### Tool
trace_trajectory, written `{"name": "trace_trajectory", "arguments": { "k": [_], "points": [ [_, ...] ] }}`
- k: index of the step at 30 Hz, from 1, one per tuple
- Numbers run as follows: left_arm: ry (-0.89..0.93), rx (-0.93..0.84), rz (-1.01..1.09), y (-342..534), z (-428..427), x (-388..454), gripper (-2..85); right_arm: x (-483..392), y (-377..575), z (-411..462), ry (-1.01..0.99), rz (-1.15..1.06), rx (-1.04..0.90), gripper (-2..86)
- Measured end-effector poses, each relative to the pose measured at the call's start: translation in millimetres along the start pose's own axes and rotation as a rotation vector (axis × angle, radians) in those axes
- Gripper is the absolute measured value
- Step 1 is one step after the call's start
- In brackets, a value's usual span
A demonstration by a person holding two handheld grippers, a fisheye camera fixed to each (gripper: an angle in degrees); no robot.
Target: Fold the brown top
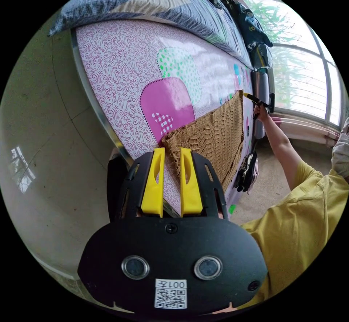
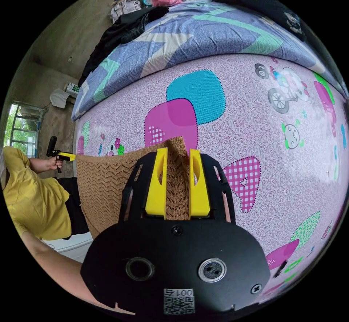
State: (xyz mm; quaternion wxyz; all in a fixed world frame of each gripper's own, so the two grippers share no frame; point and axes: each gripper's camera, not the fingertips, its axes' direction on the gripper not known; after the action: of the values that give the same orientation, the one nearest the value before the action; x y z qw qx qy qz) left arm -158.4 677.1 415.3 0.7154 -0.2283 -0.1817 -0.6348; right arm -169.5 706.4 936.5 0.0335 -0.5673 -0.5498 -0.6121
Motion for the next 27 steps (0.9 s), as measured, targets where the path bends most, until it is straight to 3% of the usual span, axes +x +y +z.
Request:
{"name": "trace_trajectory", "arguments": {
  "k": [15, 27],
  "points": [
    [0.016, 0.010, -0.003, -20, 29, -32, 2.6, 2, -20, 2, -0.024, -0.005, -0.010, 8.2],
    [0.041, 0.015, 0.001, -24, 57, -43, 1.5, -11, -10, 1, -0.016, -0.054, -0.052, 2.3]
  ]
}}
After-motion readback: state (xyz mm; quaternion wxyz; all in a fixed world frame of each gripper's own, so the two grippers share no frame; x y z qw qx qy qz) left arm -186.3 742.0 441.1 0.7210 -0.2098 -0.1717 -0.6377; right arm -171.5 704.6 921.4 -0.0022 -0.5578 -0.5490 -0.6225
